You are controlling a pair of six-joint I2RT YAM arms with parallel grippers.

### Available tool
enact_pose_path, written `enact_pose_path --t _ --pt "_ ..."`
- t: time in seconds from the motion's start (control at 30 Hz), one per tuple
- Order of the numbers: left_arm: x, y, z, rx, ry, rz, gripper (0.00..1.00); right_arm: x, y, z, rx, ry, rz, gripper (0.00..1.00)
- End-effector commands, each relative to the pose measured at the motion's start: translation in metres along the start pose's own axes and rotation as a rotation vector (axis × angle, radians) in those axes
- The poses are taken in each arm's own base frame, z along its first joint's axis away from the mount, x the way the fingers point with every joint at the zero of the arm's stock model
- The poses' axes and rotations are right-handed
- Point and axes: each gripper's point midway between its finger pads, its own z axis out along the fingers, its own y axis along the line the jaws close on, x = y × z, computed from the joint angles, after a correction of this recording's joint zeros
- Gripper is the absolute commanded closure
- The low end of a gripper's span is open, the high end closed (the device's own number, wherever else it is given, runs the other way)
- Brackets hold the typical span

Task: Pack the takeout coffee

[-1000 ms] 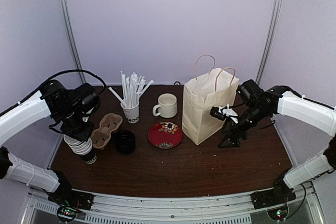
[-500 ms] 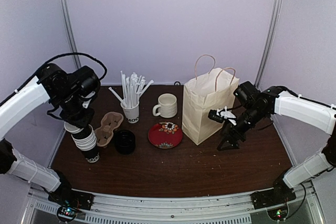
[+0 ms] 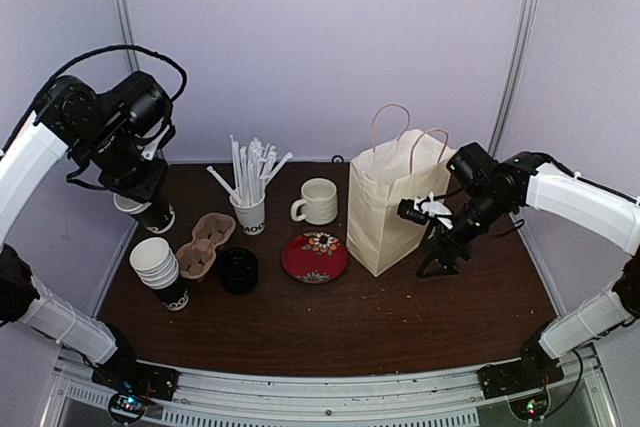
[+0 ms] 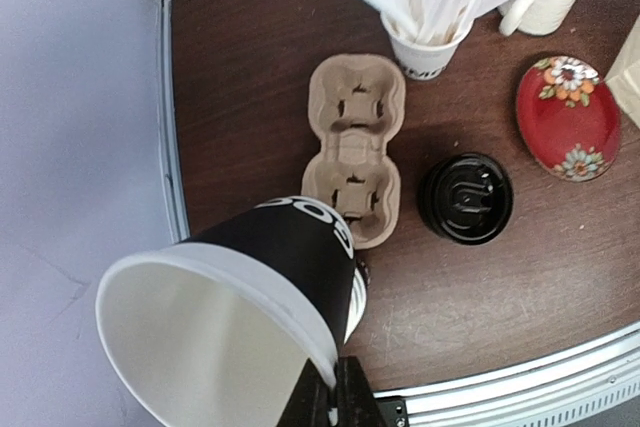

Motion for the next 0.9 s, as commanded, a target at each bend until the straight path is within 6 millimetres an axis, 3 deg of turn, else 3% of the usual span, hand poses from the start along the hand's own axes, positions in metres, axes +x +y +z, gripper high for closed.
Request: enact_pose_path --t 0.0,0.1,0.17,0.23,0.43,0.53,0.7,0.87 --pt "-0.004 -0.01 -0.032 0.065 -0.046 0.147 1.0 -0.007 -0.003 -0.016 0.051 0.016 -0.041 0.12" --pt "-0.026 -0.067 -0.042 0.222 -0.168 0.311 1.0 -0.016 -0.004 -0.017 0.048 -0.018 -0.025 0.12" --pt "-0.028 -0.121 -0.048 0.309 -0.224 0.499 1.0 -0.016 -0.006 -0.017 0.051 -0.017 -0.018 0.11" --pt "-0.026 -0.165 -0.046 0.33 -0.25 0.669 1.0 -0.012 -0.014 -0.021 0.081 -0.008 -0.003 0.13" --pt "-0.005 -0.275 -0.027 0.491 -0.28 0.907 1.0 0.008 -0.055 -0.052 0.183 -0.16 0.232 0.13" --pt "0.009 -0.309 -0.006 0.521 -0.244 0.987 1.0 0.014 -0.061 -0.052 0.134 -0.257 0.315 0.13" --pt "0.026 -0.346 0.031 0.539 -0.184 1.035 1.0 0.05 -0.071 -0.031 0.211 -0.171 0.256 0.15" --pt "0.035 -0.369 0.056 0.559 -0.14 1.056 1.0 0.042 -0.07 -0.029 0.176 -0.203 0.267 0.15"
